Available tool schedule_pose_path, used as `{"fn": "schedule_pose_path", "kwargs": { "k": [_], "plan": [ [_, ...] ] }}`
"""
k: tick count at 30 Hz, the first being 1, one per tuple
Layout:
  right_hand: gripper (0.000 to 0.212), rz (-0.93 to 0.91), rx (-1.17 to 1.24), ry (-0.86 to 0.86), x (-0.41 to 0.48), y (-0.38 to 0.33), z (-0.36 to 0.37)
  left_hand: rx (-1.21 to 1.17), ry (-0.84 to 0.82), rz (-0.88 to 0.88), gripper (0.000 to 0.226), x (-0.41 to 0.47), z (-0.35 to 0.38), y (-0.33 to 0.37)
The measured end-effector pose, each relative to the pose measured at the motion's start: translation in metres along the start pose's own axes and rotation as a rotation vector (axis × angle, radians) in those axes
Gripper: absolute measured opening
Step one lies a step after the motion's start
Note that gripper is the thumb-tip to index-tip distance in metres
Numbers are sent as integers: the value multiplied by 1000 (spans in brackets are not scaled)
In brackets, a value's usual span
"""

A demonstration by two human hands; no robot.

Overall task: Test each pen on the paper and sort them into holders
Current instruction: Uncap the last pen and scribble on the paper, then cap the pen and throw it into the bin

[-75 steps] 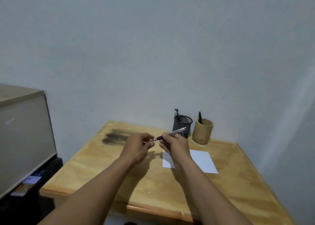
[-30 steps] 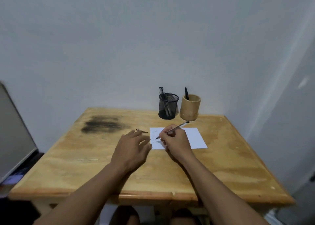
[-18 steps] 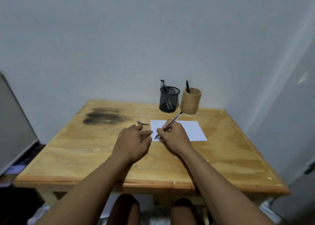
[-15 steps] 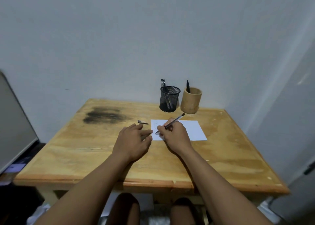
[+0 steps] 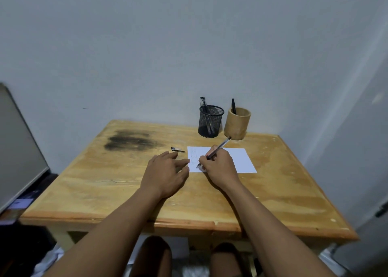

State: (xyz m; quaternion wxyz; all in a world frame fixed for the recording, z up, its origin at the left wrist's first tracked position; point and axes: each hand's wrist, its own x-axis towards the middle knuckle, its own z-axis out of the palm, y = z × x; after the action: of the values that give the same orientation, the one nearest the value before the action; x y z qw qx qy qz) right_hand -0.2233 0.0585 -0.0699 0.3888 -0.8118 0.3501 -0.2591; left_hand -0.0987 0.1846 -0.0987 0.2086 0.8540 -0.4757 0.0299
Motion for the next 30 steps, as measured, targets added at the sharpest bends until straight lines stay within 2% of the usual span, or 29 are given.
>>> {"fn": "schedule_pose_path", "kwargs": {
  "k": [11, 14, 17, 20, 22, 25, 27, 30],
  "plan": [
    [15, 36, 27, 29, -1, -1, 0, -1, -4, -10, 44, 0, -1, 2],
    [14, 51, 103, 40, 1, 0, 0, 3, -1, -7, 43, 0, -2, 3],
    [12, 68, 243, 83, 6, -1, -3, -48, 108, 3, 39, 0, -5, 4],
    [12, 66, 344, 84, 9, -3, -8, -118, 252, -59, 30, 8, -11, 2],
    [12, 87, 398, 90, 13, -3, -12, -109, 282, -101, 31, 19, -15, 0],
    [21, 134, 484, 90, 20, -3, -18, -50, 217, -159, 37, 37, -19, -3],
    [21, 139, 514, 104, 22, -3, -22, 69, 131, -154, 32, 44, -18, -5],
    [16, 113, 546, 97, 24, -4, -26, 78, 162, -150, 17, 45, -15, -8]
  ]
}}
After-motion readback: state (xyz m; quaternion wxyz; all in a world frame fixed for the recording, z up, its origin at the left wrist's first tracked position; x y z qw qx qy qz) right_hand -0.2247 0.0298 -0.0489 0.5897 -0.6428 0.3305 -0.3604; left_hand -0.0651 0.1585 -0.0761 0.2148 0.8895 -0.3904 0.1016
